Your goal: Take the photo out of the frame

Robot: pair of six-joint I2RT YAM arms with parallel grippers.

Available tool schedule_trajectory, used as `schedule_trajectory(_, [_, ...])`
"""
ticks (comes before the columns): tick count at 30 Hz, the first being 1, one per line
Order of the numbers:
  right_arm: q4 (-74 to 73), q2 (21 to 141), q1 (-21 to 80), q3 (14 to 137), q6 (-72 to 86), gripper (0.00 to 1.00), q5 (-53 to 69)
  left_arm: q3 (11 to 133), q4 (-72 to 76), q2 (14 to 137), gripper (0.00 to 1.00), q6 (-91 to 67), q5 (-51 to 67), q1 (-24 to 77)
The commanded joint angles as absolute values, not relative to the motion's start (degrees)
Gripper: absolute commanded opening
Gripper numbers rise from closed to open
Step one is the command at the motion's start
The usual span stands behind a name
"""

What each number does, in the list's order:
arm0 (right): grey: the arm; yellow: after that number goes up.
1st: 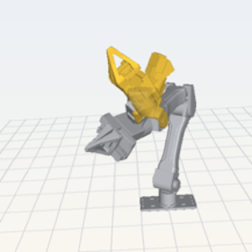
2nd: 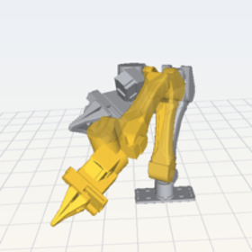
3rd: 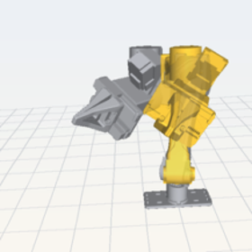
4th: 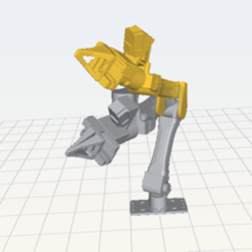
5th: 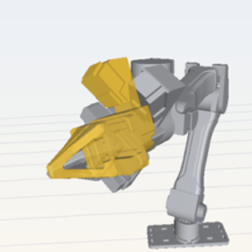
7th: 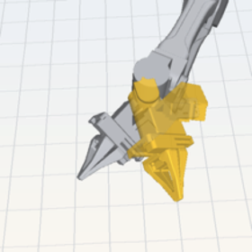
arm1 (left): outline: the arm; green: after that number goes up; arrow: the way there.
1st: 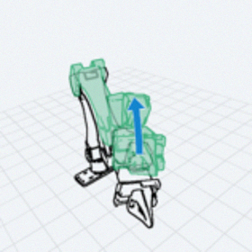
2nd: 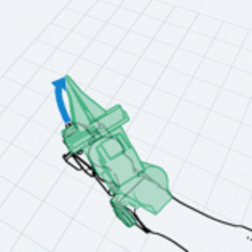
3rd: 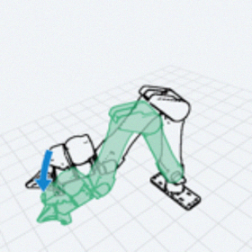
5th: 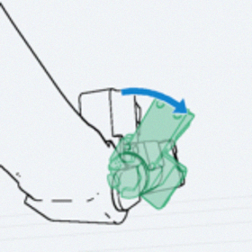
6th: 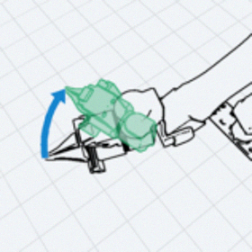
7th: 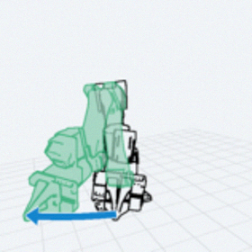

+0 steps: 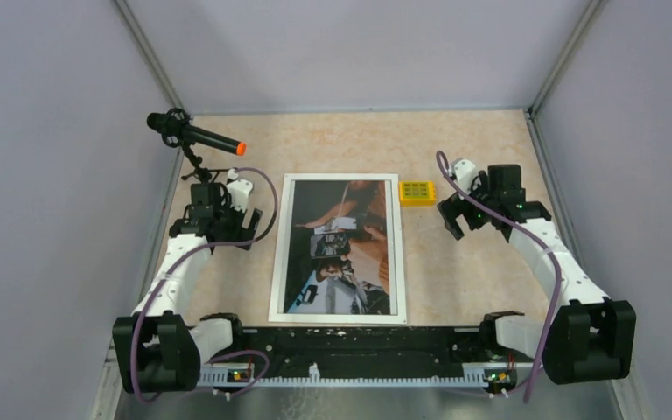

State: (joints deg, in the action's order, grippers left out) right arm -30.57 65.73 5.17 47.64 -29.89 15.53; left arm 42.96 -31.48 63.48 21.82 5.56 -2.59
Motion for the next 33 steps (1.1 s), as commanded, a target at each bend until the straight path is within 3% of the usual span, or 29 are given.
schedule_trajectory(1, [-29.40, 66.64, 6.50, 48.27, -31.46, 0.99, 17.29, 43.54, -32.18, 62.98, 0.99, 25.73, 12.75, -2.27])
schedule_trajectory(12, [-31.07, 71.94, 8.69, 51.72, -29.48, 0.99, 12.37, 44.76, -24.20, 70.61, 0.99, 19.01, 22.47, 2.21])
schedule_trajectory(17, [-34.18, 72.41, 8.64, 53.04, -30.87, 0.99, 13.89, 43.73, -20.52, 74.62, 0.98, 15.42, 20.96, 7.66])
schedule_trajectory(30, [-43.09, 73.90, 5.54, 57.55, -34.22, 0.99, 15.77, 44.84, -16.83, 84.70, 0.70, 8.47, 14.68, 11.96])
schedule_trajectory(33, [-43.66, 73.80, 3.22, 57.94, -34.76, 0.99, 16.46, 46.13, -16.96, 87.91, 0.58, 9.10, 14.76, 14.77])
